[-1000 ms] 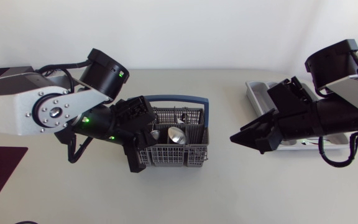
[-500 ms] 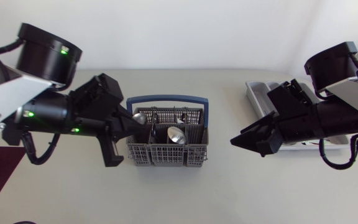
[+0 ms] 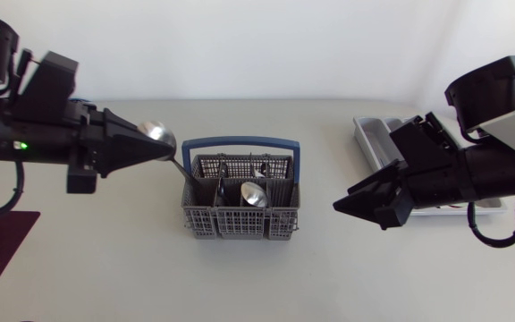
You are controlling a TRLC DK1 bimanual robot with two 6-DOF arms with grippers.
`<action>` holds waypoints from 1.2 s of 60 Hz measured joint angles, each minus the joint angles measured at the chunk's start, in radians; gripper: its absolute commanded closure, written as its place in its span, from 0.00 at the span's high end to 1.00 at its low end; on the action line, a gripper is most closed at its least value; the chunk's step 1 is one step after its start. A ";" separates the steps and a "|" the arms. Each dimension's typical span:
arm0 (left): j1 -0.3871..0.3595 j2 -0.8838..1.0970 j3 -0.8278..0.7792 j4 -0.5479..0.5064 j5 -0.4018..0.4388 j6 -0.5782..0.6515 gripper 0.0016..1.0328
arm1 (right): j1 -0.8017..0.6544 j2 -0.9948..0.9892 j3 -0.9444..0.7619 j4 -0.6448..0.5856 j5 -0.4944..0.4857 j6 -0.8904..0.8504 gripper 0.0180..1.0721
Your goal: Sort the cutlery from the basket into the organizer compartments.
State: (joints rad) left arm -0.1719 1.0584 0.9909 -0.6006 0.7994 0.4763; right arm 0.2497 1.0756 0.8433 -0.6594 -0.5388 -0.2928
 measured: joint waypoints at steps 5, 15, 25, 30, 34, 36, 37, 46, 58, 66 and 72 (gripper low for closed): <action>0.012 -0.050 0.019 -0.002 0.019 -0.030 0.03 | 0.000 -0.030 0.000 -0.003 0.000 -0.002 0.65; -0.010 -0.126 0.059 -0.002 0.034 -0.091 0.03 | 0.005 -0.098 0.000 -0.004 0.000 -0.008 0.68; -0.086 -0.140 0.122 -0.001 0.034 -0.163 0.03 | 0.005 -0.174 0.014 -0.018 0.000 -0.009 0.68; -0.144 -0.129 0.144 -0.001 0.034 -0.187 0.03 | 0.005 -0.204 0.018 -0.019 -0.004 -0.020 0.68; -0.193 -0.109 0.161 -0.001 0.034 -0.197 0.03 | 0.010 -0.226 0.019 -0.019 -0.006 -0.024 0.69; -0.227 -0.088 0.170 -0.001 0.034 -0.203 0.03 | 0.017 -0.241 0.019 -0.022 -0.011 -0.026 0.71; -0.240 -0.079 0.173 -0.001 0.034 -0.208 0.03 | 0.020 -0.247 0.019 -0.023 -0.013 -0.027 0.71; -0.331 0.000 0.187 -0.002 0.034 -0.221 0.03 | 0.066 -0.284 0.019 -0.026 -0.020 -0.027 0.71; -0.398 0.140 0.242 -0.023 0.088 -0.239 0.03 | 0.149 -0.299 0.019 -0.018 -0.042 -0.027 0.71; -0.419 0.215 0.274 -0.040 0.140 -0.241 0.03 | 0.194 -0.295 0.008 0.031 -0.058 -0.027 0.71; -0.441 0.262 0.297 -0.050 0.171 -0.241 0.03 | 0.204 -0.270 0.003 0.064 -0.087 -0.027 0.71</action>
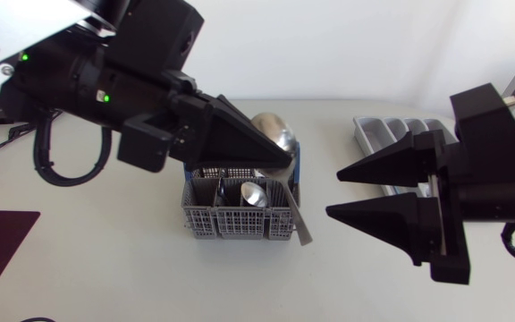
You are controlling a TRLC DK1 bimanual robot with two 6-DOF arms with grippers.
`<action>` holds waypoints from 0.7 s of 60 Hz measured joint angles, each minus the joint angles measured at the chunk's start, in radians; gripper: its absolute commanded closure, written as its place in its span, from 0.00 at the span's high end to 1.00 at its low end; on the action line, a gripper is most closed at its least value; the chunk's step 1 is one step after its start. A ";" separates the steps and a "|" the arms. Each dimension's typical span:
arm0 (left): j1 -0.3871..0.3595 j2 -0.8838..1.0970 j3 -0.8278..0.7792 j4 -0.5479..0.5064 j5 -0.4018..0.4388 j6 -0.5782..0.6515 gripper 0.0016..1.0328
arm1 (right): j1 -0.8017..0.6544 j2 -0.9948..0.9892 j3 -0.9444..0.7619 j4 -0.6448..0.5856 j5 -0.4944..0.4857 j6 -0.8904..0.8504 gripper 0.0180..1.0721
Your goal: Sort the cutlery from the basket into the organizer compartments.
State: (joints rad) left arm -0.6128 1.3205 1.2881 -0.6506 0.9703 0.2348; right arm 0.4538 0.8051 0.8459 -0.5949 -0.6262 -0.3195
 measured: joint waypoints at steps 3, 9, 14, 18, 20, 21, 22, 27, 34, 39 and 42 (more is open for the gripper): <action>-0.006 0.019 0.009 -0.006 0.017 0.000 0.03 | 0.008 0.012 -0.004 0.021 -0.007 0.000 0.71; -0.010 0.056 0.029 -0.026 0.055 0.000 0.03 | 0.031 0.039 -0.019 0.055 -0.016 0.000 0.70; -0.010 0.082 0.043 -0.034 0.074 0.000 0.03 | 0.046 0.064 -0.035 0.076 -0.031 0.000 0.65; -0.010 0.095 0.050 -0.038 0.081 0.000 0.03 | 0.050 0.080 -0.047 0.084 -0.045 0.000 0.60; -0.010 0.099 0.053 -0.041 0.082 0.000 0.03 | 0.050 0.087 -0.052 0.090 -0.055 -0.001 0.57; -0.010 0.101 0.054 -0.040 0.084 0.000 0.03 | 0.050 0.089 -0.054 0.093 -0.056 -0.001 0.56; -0.010 0.102 0.055 -0.040 0.085 0.000 0.03 | 0.049 0.091 -0.056 0.098 -0.059 -0.002 0.55; -0.010 0.108 0.056 -0.041 0.094 0.000 0.03 | 0.050 0.102 -0.056 0.106 -0.066 -0.003 0.47; -0.010 0.117 0.063 -0.044 0.099 0.000 0.03 | 0.050 0.113 -0.056 0.113 -0.082 -0.003 0.42; -0.010 0.124 0.063 -0.050 0.103 0.000 0.03 | 0.054 0.121 -0.056 0.117 -0.085 -0.003 0.34; -0.010 0.127 0.063 -0.050 0.106 0.000 0.03 | 0.056 0.124 -0.056 0.120 -0.085 -0.003 0.28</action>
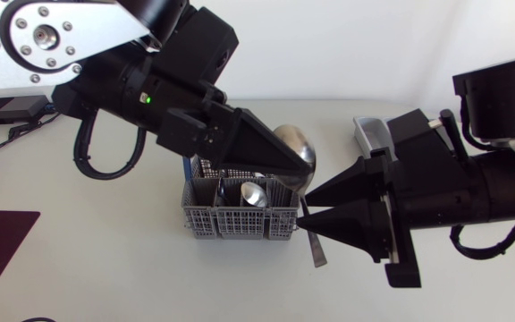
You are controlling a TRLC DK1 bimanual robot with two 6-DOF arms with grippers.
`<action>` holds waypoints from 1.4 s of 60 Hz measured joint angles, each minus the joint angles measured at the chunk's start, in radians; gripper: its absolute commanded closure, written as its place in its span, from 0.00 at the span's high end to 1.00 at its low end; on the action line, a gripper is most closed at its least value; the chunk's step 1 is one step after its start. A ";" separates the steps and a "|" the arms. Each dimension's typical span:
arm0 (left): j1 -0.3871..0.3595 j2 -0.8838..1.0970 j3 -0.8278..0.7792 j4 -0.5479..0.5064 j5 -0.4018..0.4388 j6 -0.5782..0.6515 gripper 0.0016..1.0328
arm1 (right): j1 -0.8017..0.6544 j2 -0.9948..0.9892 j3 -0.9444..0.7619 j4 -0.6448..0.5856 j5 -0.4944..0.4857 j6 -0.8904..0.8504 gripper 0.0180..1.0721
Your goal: Sort the cutlery from the basket into the organizer compartments.
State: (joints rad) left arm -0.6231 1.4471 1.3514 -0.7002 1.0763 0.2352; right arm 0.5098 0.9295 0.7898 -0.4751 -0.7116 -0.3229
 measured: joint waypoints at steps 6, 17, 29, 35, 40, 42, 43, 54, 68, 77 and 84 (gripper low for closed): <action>0.000 0.003 0.000 -0.002 0.008 0.000 0.03 | 0.006 0.005 0.000 0.001 -0.007 0.000 0.19; 0.001 0.005 0.000 -0.003 0.019 0.000 0.04 | 0.034 0.019 0.000 0.001 -0.018 0.000 0.05; 0.019 0.005 0.000 -0.012 0.032 0.000 0.16 | 0.039 0.020 0.002 0.000 -0.016 0.000 0.05; 0.028 0.005 0.000 -0.014 0.037 0.000 0.40 | 0.039 0.019 0.005 -0.008 -0.018 0.001 0.05; 0.041 0.005 0.000 -0.013 0.037 0.000 0.69 | 0.038 0.019 0.008 -0.023 -0.016 0.001 0.05; 0.046 0.005 0.000 -0.013 0.037 0.000 0.82 | 0.038 0.019 0.008 -0.030 -0.016 0.001 0.05; 0.048 0.005 0.000 -0.013 0.037 0.000 0.85 | 0.038 0.019 0.008 -0.032 -0.015 0.000 0.05; 0.081 0.005 0.038 -0.013 0.034 -0.008 0.95 | 0.024 -0.007 0.008 -0.070 -0.006 0.000 0.05; 0.249 -0.017 0.150 -0.005 0.012 -0.060 0.95 | -0.179 -0.067 0.011 -0.105 0.001 -0.002 0.05; 0.295 -0.061 0.164 0.000 -0.093 -0.051 0.95 | -0.376 -0.054 0.034 -0.094 0.066 -0.024 0.05; 0.280 -0.109 0.138 -0.002 -0.209 0.009 0.95 | -0.472 0.010 0.055 -0.035 0.153 -0.042 0.05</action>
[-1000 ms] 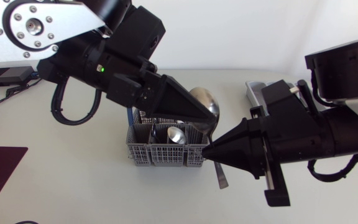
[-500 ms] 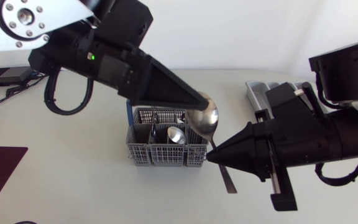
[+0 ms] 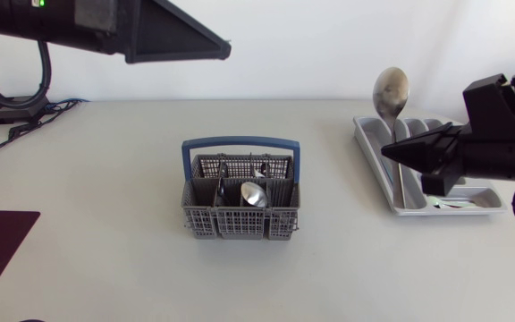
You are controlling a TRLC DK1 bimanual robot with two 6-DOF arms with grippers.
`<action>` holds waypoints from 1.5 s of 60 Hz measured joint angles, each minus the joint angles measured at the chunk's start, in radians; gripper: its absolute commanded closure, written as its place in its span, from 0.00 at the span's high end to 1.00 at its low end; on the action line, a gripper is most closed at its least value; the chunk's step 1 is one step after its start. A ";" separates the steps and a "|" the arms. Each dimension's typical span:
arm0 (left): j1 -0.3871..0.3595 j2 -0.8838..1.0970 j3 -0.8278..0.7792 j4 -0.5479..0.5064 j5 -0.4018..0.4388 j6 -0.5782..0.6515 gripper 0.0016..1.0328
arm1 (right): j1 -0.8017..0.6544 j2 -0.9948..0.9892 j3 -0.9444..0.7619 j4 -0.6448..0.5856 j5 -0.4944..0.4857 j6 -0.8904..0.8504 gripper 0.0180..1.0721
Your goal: Sort the cutlery from the basket into the organizer compartments.
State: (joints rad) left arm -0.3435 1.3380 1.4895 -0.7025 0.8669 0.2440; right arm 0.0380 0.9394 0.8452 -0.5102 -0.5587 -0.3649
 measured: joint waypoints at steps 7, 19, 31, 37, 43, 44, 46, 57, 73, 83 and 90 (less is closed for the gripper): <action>-0.041 -0.043 -0.078 0.001 -0.150 0.081 0.95 | -0.098 0.137 0.041 0.080 0.049 -0.007 0.05; -0.149 -0.058 -0.216 0.026 -0.391 0.184 0.95 | -0.204 0.456 0.172 0.203 0.195 -0.006 0.05; -0.248 -0.078 -0.315 0.106 -0.583 0.261 0.95 | -0.238 0.754 0.392 0.251 0.337 0.018 0.05; -0.281 -0.098 -0.361 0.139 -0.632 0.298 0.95 | -0.242 0.881 0.503 0.253 0.419 0.032 0.05; -0.300 -0.108 -0.392 0.163 -0.668 0.330 0.95 | -0.242 0.991 0.606 0.253 0.491 0.044 0.05; -0.301 -0.108 -0.396 0.164 -0.672 0.334 0.95 | -0.242 1.007 0.622 0.253 0.505 0.044 0.05; -0.302 -0.108 -0.401 0.167 -0.684 0.342 0.95 | -0.240 1.039 0.653 0.253 0.529 0.047 0.05; -0.304 -0.121 -0.432 0.204 -0.720 0.390 0.95 | -0.227 1.202 0.817 0.238 0.632 0.059 0.05; -0.315 -0.127 -0.462 0.225 -0.748 0.437 0.95 | -0.222 1.405 1.019 0.140 0.711 0.093 0.05; -0.341 -0.128 -0.466 0.231 -0.773 0.438 0.95 | -0.222 1.471 1.091 0.071 0.733 0.096 0.06; -0.366 -0.129 -0.470 0.232 -0.799 0.443 0.95 | -0.222 1.483 1.113 0.048 0.739 0.096 0.17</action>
State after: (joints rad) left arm -0.7094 1.2087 1.0195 -0.4702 0.0681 0.6872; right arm -0.1844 2.4226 1.9579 -0.4622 0.1806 -0.2687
